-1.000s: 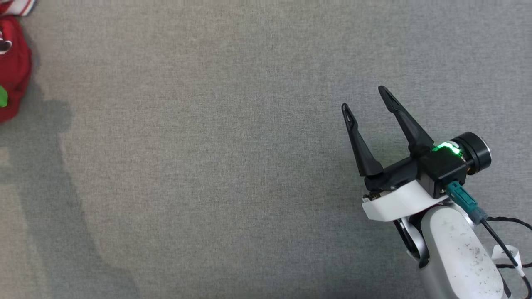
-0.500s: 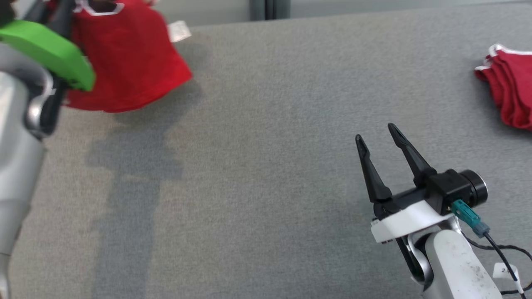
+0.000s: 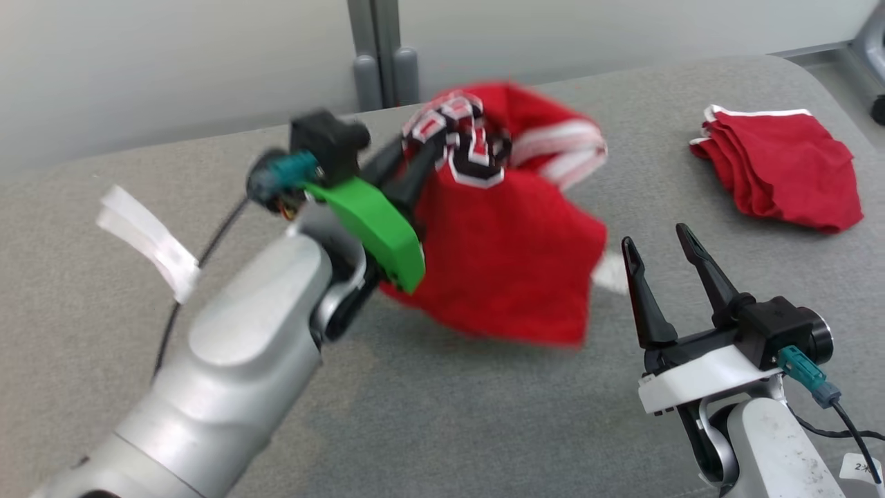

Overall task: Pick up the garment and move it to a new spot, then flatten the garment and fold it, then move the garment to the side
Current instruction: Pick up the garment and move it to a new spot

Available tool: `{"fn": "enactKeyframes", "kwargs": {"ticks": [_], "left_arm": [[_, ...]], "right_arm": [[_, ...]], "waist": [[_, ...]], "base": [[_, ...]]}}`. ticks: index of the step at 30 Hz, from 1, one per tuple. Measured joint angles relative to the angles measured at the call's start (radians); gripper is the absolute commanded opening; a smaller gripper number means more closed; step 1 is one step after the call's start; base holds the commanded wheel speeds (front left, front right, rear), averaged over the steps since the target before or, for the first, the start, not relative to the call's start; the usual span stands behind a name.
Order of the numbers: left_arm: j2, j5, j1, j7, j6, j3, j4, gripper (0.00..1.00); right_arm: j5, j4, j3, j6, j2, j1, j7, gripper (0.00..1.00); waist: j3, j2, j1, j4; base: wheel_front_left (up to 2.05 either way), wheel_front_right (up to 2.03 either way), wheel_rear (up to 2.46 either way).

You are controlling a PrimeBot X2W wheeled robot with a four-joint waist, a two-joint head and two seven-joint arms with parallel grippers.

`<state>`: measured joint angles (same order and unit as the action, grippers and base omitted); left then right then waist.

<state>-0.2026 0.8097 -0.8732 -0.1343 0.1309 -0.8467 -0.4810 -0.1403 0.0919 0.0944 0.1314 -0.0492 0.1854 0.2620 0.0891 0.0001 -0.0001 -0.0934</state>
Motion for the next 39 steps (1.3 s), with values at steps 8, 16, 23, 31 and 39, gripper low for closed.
{"fn": "enactKeyframes", "kwargs": {"ticks": [8,16,23,31,39], "left_arm": [[0.012,-0.005,0.077,-0.065,-0.015,-0.046,-0.291,0.0],[0.032,-0.013,0.074,-0.123,-0.017,-0.01,-0.465,1.0],[0.038,-0.053,0.1,-0.128,-0.018,0.097,-0.422,1.0],[0.038,-0.206,0.293,-0.128,-0.035,0.287,-0.178,1.0],[0.06,-0.32,0.54,-0.129,-0.07,0.492,0.067,1.0]], "right_arm": [[-0.012,0.001,0.007,0.0,0.0,0.004,0.0,1.0],[-0.012,0.012,0.002,0.0,0.0,0.017,0.0,1.0],[0.003,0.039,-0.01,0.0,0.0,0.03,0.0,1.0],[0.02,0.066,-0.035,0.0,0.0,0.012,0.0,1.0],[0.037,0.092,-0.062,0.0,0.0,-0.025,0.0,1.0]], "waist": [[0.058,0.0,0.0,-0.046],[0.124,-0.0001,0.0,-0.059],[0.123,-0.0001,0.0,-0.037],[0.064,-0.0001,0.0,-0.006],[-0.012,-0.0001,0.0,0.031]], "base": [[0.0,0.0,0.0],[0.0,0.0,0.0],[0.0,0.0,0.0],[0.0,0.0,0.0],[0.0,0.0,0.0]]}}
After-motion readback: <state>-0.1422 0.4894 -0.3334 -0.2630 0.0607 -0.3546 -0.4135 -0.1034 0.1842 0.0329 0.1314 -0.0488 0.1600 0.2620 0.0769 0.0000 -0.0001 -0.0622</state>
